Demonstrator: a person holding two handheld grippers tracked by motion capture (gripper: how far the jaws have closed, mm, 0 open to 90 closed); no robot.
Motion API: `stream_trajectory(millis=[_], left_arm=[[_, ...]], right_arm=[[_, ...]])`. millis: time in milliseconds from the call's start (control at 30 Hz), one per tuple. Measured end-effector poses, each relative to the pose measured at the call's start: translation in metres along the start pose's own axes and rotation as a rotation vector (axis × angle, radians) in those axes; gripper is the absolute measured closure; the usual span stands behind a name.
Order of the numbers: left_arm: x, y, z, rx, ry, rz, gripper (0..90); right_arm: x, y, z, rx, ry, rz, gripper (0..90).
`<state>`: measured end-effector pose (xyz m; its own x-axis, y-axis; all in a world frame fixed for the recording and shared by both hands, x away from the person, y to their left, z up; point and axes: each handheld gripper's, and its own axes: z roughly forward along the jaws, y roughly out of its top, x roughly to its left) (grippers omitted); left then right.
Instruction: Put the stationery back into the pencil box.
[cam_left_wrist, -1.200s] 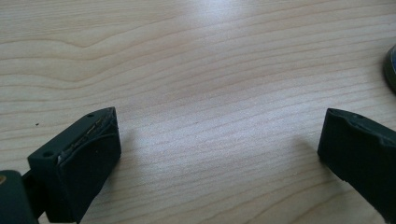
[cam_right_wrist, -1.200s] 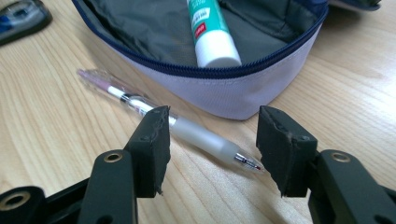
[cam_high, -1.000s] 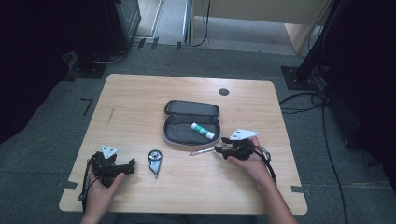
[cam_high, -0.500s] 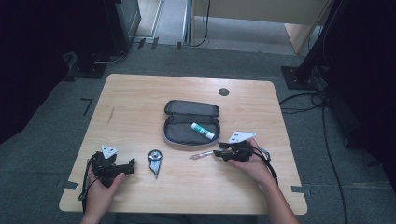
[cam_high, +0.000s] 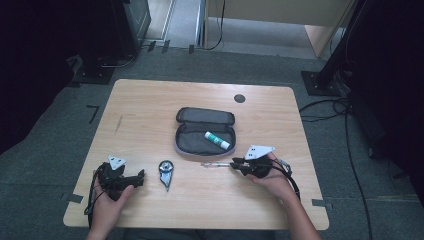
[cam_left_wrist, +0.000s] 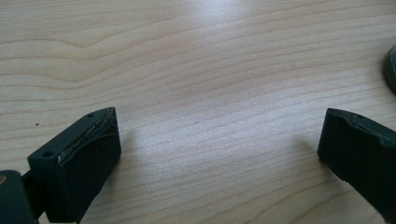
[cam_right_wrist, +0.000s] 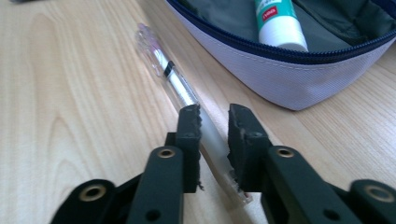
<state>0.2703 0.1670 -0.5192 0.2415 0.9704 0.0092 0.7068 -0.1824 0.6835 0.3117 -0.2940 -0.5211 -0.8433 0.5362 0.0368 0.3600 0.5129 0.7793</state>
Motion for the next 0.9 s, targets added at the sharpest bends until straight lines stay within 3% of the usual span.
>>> stream_trajectory(millis=[167,433,567,667,867,900], left_arm=[[0.0000,0.0000,0.0000,0.000,0.000,0.000,0.0],[0.0000,0.0000,0.0000,0.000,0.000,0.000,0.0],[0.0000,0.0000,0.0000,0.000,0.000,0.000,0.0],[0.0000,0.0000,0.0000,0.000,0.000,0.000,0.0],[-0.0001,-0.0001,0.0000,0.000,0.000,-0.001,0.0],[0.0000,0.0000,0.0000,0.000,0.000,0.001,0.0]], right_arm=[[-0.0021,-0.0014,-0.0021,-0.011,0.025,0.012,77.1],[-0.0033,0.0008,0.0015,0.015,0.021,0.001,74.2],[-0.0026,0.0015,0.0031,0.025,0.015,-0.025,72.9],[-0.0057,0.0027,0.0042,0.026,0.042,-0.032,73.3],[-0.0077,0.0050,0.0069,0.022,0.059,-0.046,80.3],[-0.0070,0.0051,0.0072,0.021,0.060,-0.068,80.9]])
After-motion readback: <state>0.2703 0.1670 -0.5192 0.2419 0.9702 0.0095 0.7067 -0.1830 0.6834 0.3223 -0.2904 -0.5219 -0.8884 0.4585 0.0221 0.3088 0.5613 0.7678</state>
